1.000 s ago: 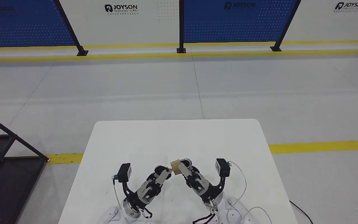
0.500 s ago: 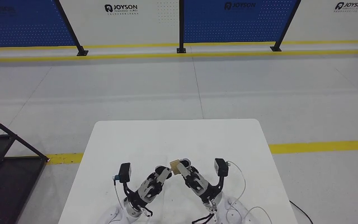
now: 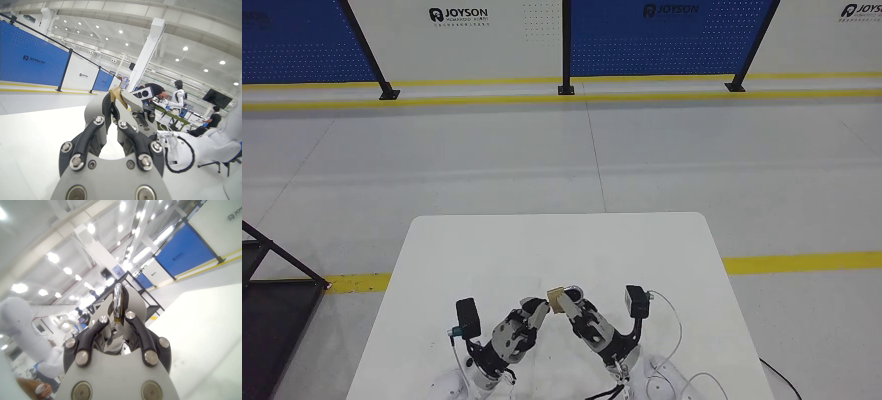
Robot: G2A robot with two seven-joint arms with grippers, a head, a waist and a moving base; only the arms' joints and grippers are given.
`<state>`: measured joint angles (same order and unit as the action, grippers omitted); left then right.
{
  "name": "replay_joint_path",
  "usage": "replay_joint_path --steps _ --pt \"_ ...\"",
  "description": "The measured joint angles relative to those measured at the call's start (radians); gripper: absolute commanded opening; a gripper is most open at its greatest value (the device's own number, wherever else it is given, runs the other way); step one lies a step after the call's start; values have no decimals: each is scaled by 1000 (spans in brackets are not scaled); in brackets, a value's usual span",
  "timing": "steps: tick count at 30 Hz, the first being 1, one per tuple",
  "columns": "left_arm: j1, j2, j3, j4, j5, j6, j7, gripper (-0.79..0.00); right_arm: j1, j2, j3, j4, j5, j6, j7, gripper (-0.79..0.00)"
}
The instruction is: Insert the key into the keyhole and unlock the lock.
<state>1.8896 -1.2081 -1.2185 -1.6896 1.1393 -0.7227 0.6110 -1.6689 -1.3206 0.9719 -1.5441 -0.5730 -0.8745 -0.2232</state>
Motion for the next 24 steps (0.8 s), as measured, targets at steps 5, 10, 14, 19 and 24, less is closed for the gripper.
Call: replay_joint_path --steps 5,10,14,19,24 --pt "5 1 4 5 84 49 80 -785 -5 2 2 -4 0 6 5 -785" --pt "10 3 2 7 164 110 141 -785 -8 3 3 -7 4 12 7 -785" --pt "13 5 2 11 233 175 186 -785 -11 4 3 -10 7 16 8 -785" --pt "13 7 9 15 306 252 230 -785 -14 5 2 -13 7 21 11 -785" --pt "9 8 21 21 361 311 266 -785 -16 6 1 -17 5 26 16 -785"
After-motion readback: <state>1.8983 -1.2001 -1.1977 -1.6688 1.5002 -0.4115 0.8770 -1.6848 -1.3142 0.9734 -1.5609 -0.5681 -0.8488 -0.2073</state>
